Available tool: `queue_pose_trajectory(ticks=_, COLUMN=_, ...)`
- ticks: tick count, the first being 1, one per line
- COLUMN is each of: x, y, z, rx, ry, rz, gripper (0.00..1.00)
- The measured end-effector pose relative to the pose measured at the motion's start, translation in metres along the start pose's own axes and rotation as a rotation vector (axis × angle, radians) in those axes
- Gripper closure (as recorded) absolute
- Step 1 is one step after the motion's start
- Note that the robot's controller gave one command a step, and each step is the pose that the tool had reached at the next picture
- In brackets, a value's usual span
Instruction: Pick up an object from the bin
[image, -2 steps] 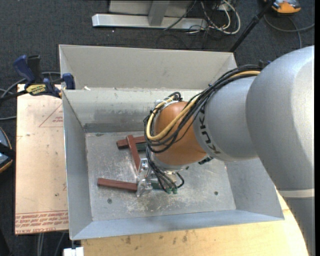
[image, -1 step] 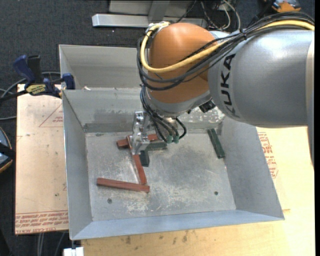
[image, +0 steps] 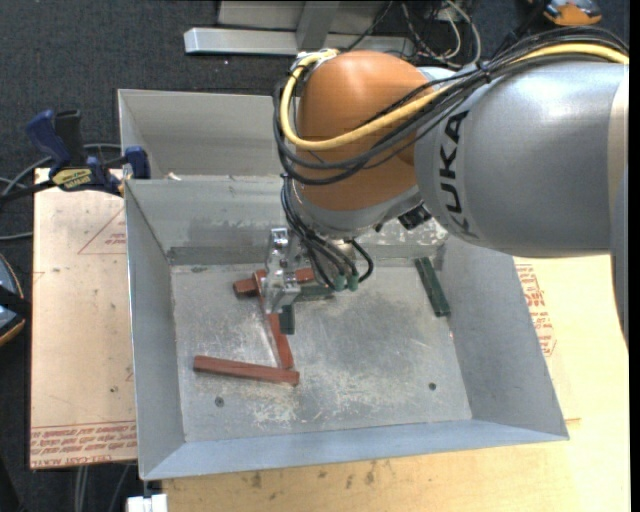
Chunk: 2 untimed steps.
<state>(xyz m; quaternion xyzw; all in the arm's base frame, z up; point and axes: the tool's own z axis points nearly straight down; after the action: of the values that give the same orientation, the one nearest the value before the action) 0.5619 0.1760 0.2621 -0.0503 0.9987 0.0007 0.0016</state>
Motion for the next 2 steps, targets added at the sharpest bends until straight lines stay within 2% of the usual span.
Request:
queue_pose_trajectory(ticks=1, x=0.0005, y=0.0051, z=0.0996, rx=0.001, ry=0.007, rz=-0.049, gripper=0.00)
queue_pose_trajectory(ticks=2, x=-0.0008, y=0.0052, z=0.0975, rx=0.000, ry=0.002, rz=-0.049, gripper=0.00)
